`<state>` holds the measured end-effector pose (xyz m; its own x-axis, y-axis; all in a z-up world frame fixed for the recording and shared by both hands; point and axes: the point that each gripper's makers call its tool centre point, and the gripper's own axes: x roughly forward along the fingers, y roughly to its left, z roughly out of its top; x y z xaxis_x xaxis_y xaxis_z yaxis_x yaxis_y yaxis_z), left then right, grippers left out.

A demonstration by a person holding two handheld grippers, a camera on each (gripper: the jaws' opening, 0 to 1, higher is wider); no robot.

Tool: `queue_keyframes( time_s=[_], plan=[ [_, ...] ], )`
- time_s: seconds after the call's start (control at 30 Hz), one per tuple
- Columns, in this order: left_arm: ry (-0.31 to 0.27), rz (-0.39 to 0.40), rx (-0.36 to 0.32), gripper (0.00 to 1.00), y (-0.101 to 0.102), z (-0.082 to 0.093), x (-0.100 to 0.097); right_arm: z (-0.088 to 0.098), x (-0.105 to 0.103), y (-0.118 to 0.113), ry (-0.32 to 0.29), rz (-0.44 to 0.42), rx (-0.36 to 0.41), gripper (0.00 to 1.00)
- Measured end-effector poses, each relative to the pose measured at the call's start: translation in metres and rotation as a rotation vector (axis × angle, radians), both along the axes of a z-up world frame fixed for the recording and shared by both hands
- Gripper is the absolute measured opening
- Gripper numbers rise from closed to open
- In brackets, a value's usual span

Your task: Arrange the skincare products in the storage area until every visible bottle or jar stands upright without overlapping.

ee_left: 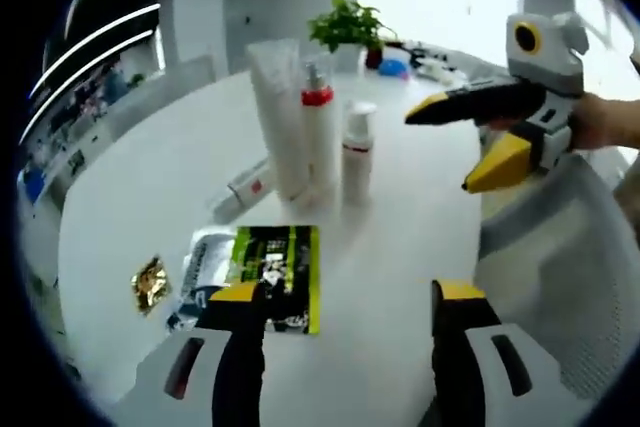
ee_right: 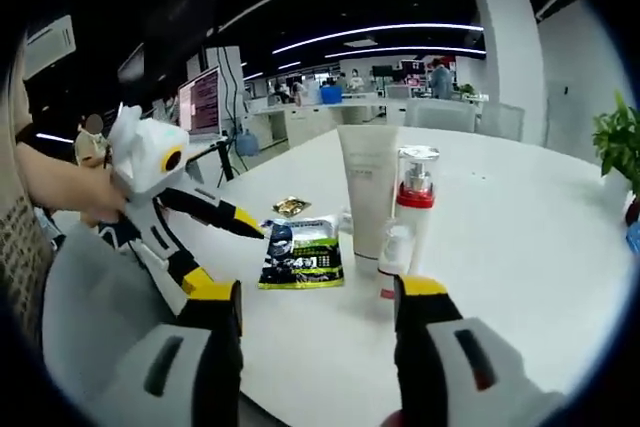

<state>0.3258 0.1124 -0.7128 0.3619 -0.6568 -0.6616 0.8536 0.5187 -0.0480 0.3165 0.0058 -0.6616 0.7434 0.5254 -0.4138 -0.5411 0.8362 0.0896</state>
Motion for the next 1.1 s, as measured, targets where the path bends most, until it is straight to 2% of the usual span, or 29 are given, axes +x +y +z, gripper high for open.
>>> queue_keyframes(
  time_s=[0.33, 0.63, 0.77, 1.0, 1.1],
  plan=[
    [0.016, 0.094, -0.011, 0.74, 0.037, 0.007, -0.022, 0.009, -0.013, -0.004, 0.003, -0.008, 0.006, 0.68],
    [0.025, 0.148, -0.013, 0.82, 0.056, 0.009, -0.04, 0.011, -0.026, -0.006, 0.008, -0.024, 0.017, 0.7],
    [0.015, 0.195, 0.021, 0.94, 0.069, 0.008, -0.042, 0.013, -0.028, -0.006, 0.009, -0.031, 0.029, 0.7],
    [0.041, 0.223, 0.031, 0.95, 0.084, 0.009, -0.055, 0.014, -0.036, -0.005, 0.018, -0.036, 0.038, 0.72],
    [0.052, 0.265, 0.006, 0.97, 0.091, 0.015, -0.06, 0.013, -0.039, -0.004, 0.024, -0.042, 0.043, 0.74]
  ],
)
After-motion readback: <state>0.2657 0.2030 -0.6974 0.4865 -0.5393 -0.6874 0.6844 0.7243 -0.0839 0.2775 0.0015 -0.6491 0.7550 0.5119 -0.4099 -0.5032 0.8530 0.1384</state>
